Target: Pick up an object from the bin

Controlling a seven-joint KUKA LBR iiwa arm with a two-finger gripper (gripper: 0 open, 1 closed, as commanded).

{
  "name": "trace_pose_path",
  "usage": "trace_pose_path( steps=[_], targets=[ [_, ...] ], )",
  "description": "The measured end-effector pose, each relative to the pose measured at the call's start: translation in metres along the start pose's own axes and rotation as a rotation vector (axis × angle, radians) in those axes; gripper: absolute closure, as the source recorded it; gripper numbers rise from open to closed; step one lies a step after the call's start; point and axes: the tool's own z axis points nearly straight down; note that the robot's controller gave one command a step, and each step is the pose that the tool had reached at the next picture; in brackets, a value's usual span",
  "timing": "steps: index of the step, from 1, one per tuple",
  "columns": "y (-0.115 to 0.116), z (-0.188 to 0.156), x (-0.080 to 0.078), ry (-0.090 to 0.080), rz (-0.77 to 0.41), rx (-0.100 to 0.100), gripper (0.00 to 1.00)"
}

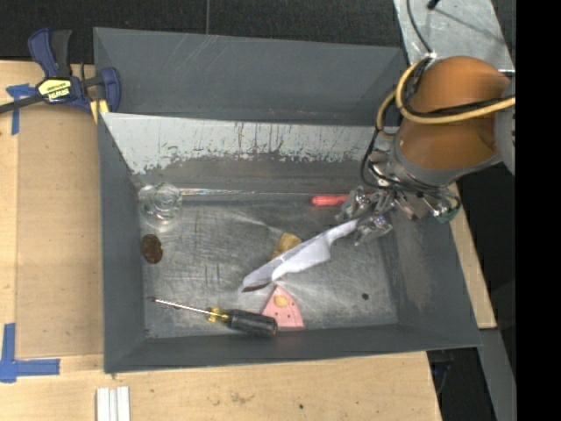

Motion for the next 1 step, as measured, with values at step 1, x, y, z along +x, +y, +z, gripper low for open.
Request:
trace_pose_path(
  steps=[1],
  targets=[
    [-0.0111, -0.1160, 0.0050, -0.003, 0.010, 0.001, 1.00]
  ],
)
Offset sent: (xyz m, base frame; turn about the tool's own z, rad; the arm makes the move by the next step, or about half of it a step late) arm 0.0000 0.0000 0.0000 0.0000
